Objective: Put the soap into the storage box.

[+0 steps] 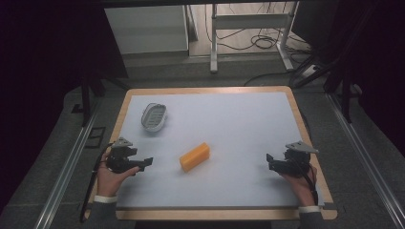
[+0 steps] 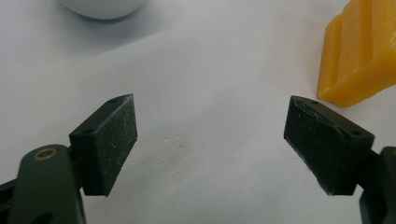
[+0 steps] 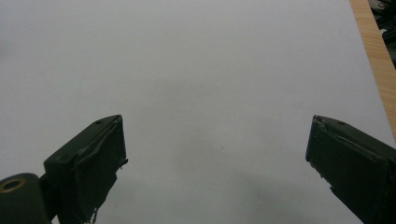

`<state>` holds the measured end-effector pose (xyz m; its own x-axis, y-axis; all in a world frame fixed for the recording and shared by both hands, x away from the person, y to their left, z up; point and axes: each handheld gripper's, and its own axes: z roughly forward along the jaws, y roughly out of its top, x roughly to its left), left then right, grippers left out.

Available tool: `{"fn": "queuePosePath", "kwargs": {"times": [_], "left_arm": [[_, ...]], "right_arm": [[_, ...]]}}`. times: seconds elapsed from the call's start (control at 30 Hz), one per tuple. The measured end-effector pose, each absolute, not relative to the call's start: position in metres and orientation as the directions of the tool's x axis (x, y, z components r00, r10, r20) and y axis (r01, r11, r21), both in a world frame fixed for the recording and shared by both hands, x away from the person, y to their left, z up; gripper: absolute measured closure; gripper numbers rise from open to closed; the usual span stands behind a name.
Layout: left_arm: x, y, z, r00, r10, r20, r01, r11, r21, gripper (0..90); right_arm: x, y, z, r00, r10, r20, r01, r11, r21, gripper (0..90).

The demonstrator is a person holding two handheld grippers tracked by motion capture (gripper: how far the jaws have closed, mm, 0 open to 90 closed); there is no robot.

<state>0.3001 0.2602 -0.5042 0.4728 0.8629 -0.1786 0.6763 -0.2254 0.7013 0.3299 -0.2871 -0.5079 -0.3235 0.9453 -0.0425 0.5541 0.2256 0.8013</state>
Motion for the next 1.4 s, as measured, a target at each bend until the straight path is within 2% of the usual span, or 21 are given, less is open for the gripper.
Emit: {"fn": "queuePosePath", "kwargs": {"times": [0.27, 0.63, 1.4], "left_arm": [[0.303, 0.257, -0.496, 0.481, 0.862, -0.158, 0.687, -0.259, 0.679, 17.9], [0.307, 0.249, -0.473, 0.503, 0.851, -0.153, 0.668, -0.270, 0.694, 17.6], [0.323, 0.211, -0.442, 0.601, 0.792, -0.106, 0.625, -0.383, 0.680, 16.1]], "right_arm": [[0.326, -0.292, -0.503, -0.308, 0.951, -0.042, 0.548, 0.213, 0.809, 5.0], [0.323, -0.297, -0.501, -0.304, 0.952, -0.041, 0.543, 0.209, 0.813, 5.1], [0.322, -0.298, -0.502, -0.301, 0.953, -0.045, 0.544, 0.210, 0.813, 5.7]]}}
